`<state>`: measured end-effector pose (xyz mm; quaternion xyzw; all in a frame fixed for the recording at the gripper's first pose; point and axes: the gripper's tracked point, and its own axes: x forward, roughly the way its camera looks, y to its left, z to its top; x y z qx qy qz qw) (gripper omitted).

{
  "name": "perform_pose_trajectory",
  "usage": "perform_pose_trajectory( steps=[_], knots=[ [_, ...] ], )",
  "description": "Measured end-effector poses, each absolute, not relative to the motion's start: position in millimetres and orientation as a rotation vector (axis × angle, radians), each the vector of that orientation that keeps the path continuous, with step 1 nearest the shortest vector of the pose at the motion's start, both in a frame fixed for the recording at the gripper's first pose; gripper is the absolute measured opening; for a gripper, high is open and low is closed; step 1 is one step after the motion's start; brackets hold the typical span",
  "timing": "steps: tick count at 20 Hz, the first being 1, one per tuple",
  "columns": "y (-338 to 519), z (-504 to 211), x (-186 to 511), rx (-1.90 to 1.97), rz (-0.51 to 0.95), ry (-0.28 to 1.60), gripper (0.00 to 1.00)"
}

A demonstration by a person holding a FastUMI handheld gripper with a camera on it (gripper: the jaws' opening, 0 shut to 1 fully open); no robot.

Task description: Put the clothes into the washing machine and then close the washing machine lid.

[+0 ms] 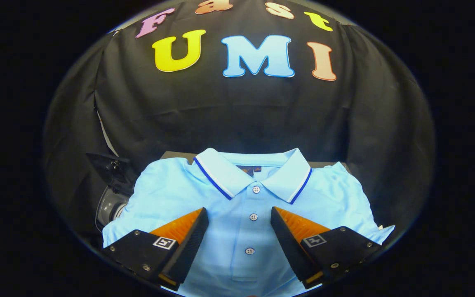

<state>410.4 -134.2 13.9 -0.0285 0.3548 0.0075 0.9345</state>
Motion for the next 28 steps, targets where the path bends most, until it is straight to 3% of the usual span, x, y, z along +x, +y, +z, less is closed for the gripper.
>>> perform_pose_trajectory(
  steps=[3,8,9,10,12,28],
  knots=[
    [-137,14,411,-0.059,-0.001,0.730,0.95],
    [-123,16,413,-0.064,0.040,0.698,0.35],
    [-121,17,413,-0.064,0.050,0.689,0.29],
    [-120,16,412,-0.066,0.062,0.683,0.15],
    [-122,16,412,-0.049,0.065,0.677,0.03],
    [-92,87,400,0.082,0.175,0.484,0.00]
  ],
)
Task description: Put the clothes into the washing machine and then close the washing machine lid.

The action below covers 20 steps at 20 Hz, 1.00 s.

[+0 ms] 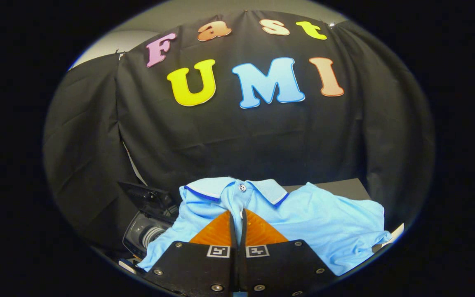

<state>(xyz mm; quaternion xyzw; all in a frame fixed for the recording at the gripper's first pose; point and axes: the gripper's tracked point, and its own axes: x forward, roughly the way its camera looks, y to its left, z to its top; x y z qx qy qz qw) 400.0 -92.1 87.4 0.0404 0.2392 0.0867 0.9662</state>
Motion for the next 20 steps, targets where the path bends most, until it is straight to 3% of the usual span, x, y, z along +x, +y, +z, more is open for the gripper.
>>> perform_pose_trajectory(
  steps=[20],
  knots=[
    [52,135,386,0.109,0.303,0.379,0.00]
  ],
)
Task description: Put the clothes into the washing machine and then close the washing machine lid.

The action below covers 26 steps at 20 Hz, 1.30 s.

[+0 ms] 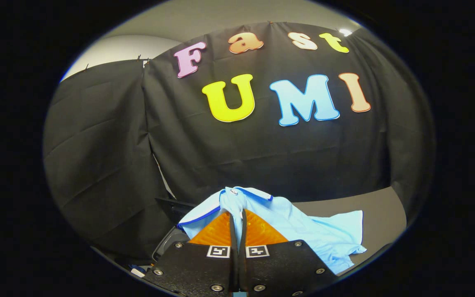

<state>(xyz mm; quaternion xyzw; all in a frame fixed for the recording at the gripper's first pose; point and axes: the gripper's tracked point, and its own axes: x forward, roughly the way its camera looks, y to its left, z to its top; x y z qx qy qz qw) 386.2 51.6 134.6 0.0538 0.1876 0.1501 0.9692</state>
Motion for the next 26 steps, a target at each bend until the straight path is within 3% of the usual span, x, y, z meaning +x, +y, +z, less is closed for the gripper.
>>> perform_pose_trajectory(
  steps=[26],
  knots=[
    [219,97,358,0.126,0.455,0.444,0.00]
  ],
)
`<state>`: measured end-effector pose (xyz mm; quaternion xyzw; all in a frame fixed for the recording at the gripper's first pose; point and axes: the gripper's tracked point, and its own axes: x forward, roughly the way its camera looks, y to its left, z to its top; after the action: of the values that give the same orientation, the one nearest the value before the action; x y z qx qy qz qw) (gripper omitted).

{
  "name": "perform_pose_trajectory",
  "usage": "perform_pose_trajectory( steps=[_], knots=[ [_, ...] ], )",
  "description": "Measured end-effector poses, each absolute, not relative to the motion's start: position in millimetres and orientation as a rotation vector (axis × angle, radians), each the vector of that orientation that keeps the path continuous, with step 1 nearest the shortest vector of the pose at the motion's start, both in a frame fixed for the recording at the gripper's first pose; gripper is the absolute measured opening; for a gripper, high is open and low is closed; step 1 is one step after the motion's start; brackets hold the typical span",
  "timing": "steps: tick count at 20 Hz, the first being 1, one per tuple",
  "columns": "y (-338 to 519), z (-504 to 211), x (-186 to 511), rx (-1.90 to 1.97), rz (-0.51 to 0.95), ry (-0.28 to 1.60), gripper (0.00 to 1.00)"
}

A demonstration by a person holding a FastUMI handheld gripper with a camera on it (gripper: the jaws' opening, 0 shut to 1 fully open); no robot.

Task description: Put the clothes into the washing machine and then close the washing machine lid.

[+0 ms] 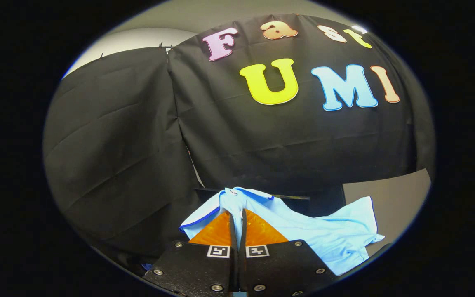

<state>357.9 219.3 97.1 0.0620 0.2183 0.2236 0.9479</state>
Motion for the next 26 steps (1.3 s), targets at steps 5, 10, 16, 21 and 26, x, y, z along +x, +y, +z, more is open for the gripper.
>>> perform_pose_trajectory(
  steps=[5,10,16,21,26],
  knots=[
    [241,90,355,0.128,0.467,0.447,0.00],
    [251,74,357,0.115,0.451,0.459,0.00],
    [273,38,355,0.118,0.461,0.508,0.00],
    [279,2,359,0.066,0.429,0.528,0.00],
    [278,-32,366,0.056,0.384,0.557,0.00]
  ],
)
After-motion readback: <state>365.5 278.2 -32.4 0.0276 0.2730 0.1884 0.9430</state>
